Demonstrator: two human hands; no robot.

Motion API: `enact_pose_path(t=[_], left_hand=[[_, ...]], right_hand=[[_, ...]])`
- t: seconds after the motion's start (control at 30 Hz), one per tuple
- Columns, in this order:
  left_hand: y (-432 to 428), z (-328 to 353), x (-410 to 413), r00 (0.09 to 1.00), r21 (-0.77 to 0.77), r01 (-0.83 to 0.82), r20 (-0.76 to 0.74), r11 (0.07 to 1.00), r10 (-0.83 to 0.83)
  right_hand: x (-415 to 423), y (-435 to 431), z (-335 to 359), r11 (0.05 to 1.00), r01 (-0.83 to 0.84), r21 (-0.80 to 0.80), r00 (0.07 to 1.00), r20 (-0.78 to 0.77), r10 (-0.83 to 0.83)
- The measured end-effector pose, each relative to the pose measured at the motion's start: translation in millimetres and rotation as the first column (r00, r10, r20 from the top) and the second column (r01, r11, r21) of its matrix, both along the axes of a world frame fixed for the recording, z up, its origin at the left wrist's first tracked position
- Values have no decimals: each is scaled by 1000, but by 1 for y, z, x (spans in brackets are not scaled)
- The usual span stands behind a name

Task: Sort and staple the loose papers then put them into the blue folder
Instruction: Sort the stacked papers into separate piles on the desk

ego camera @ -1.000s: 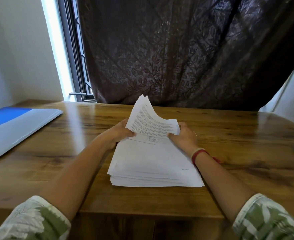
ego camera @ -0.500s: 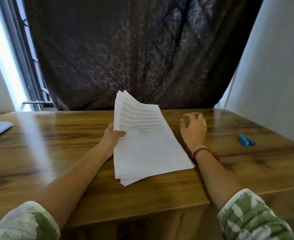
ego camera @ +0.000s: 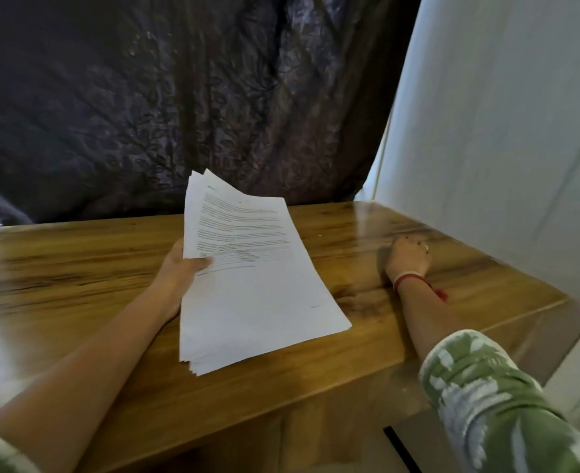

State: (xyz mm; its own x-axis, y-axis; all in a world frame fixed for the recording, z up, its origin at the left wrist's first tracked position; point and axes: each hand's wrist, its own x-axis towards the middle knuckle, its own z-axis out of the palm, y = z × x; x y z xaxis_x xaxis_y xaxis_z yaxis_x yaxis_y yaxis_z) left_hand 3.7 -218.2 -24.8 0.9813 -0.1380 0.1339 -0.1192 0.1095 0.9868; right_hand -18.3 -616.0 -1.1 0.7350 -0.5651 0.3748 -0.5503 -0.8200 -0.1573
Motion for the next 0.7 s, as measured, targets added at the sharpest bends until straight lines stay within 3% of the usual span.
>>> enact_pose_path(t=[0.2,0.27,0.33,0.37,0.4,0.43,0.5,0.57,0.63,0.7], left_hand=[[2,2,-2,1000,-6,-7,-8,1000,7],[0,5,-6,1000,-15,-9,-6,1000,9],[-1,7,-9,1000,-33,-12,-7,999,11],[-2,8,-10,1000,-53,-12,-12,999,11],[-2,9,-11,1000,-72,-14,-16,997,13],[0,10,-13,1000,-81,-7,-13,997,6],[4,12,-17,1000,-72,23,12,997,-22],[13,18,-23,997,-35,58,61,998,-56],[36,24,-29,995,-19,36,89,999,-34],[68,25,-32,995,-15,9,100,1000,-8]], right_hand=[[-5,-26,1,994,107,-3,994,-20,-107],[-3,-20,2,988,108,-107,994,-12,-110],[2,2,4,988,-61,-145,994,78,73],[3,21,5,975,-218,-43,956,192,222],[3,43,8,907,-394,149,882,341,327],[2,70,13,761,-530,374,820,455,347],[-7,120,25,349,-602,718,797,513,319],[-8,150,34,-46,-546,837,767,521,375],[-6,171,43,-204,-513,834,684,541,490],[0,191,49,-205,-511,835,635,528,565]])
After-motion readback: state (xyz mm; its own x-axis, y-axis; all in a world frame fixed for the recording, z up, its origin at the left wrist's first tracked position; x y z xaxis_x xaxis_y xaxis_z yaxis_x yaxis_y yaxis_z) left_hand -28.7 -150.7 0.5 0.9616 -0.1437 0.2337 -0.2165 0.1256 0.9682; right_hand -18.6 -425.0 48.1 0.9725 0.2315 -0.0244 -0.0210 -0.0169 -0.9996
